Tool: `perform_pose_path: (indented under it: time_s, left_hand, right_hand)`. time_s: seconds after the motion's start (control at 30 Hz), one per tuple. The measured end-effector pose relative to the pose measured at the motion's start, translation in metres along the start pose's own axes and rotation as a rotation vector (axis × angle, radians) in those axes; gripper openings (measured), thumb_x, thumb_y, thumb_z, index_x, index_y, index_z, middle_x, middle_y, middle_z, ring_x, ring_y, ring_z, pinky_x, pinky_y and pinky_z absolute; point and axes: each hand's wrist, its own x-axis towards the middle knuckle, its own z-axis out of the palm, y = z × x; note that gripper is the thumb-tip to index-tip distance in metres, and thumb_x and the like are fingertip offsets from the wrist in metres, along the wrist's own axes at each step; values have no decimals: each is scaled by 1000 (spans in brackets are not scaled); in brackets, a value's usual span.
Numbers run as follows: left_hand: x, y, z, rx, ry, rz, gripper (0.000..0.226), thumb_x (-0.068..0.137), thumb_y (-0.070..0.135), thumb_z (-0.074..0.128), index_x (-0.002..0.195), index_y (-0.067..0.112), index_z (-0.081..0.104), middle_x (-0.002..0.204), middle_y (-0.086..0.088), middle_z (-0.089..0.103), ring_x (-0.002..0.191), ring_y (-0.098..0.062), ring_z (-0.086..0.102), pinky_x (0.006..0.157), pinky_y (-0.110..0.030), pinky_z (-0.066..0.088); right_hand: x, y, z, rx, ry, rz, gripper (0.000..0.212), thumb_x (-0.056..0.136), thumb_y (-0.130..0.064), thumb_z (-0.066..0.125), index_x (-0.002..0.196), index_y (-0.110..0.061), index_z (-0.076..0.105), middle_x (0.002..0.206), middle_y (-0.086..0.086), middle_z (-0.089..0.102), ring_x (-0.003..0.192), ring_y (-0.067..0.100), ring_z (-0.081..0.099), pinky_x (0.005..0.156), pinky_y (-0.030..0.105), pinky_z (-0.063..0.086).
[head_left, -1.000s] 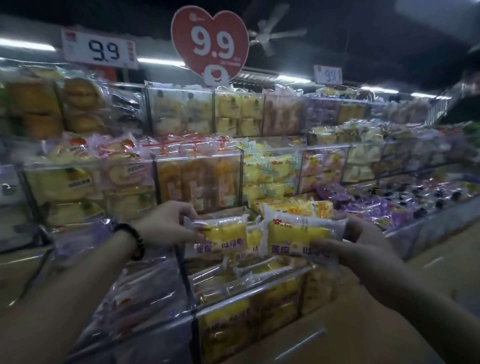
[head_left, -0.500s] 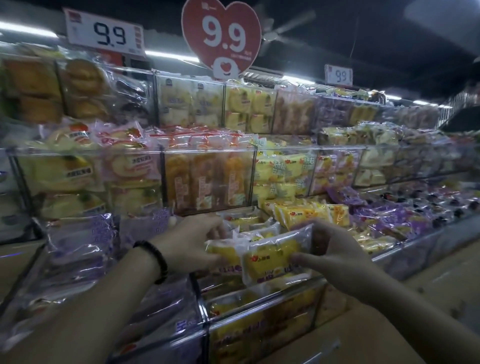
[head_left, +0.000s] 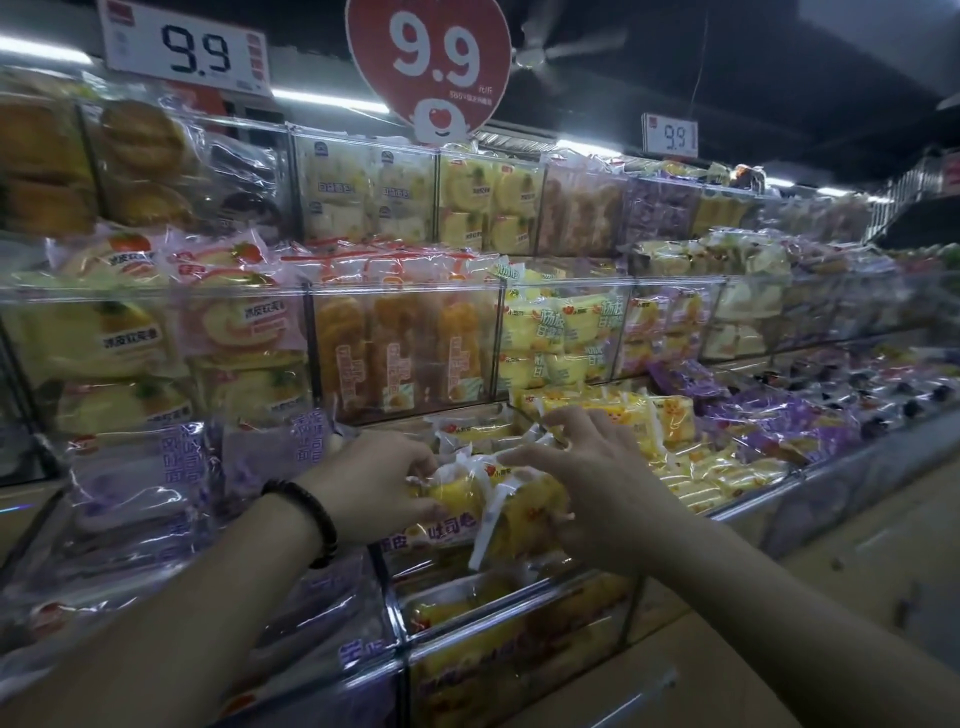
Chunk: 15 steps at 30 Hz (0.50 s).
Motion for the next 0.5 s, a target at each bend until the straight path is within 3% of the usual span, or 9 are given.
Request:
perform_pose_path:
  time_s: [0.1,0.2,0.37,0.43,0.5]
  left_hand:
    - [0,1,1,-6,6,2,35,88,66,68,108,39,60,114,20,55,117,-13,52,112,-51,25]
    - [-2,2,0,-22,14,12,36,87,66,69,108,39,62,115,19,55,112,-10,50,107,-48,26]
    - [-7,5,-5,-49,-6,32,45,85,70,68,116,38,62,120,20,55,115,-7,51,102,-45,25]
    - [-11,5,-6,-103,-8,30,48,84,72,67,119,41,61,118,24,57,113,-3,54,102,-44,28]
    - [-15,5,-8,-194,-1,16,48,79,78,65,114,45,63,111,27,61,109,1,57,106,-45,37]
  right_hand:
    - [-3,1,-9,139,-105,-45,68,83,-53,74,144,-56,45,138,-19,45,132,11,33,112,46,37]
    - [0,-4,-12,-53,-109,19,67,90,-42,71,149,-51,42,141,-13,50,130,16,37,110,44,40]
    - [6,-19,-12,-120,-272,63,82,93,-26,67,162,-36,24,162,4,33,146,32,25,120,51,34]
    - [2,-17,-16,40,-285,93,91,94,-26,69,164,-38,12,168,1,22,154,30,16,125,51,26]
    - [-8,-14,-22,226,-246,138,91,95,-27,71,163,-40,12,169,-2,18,156,27,15,126,49,26]
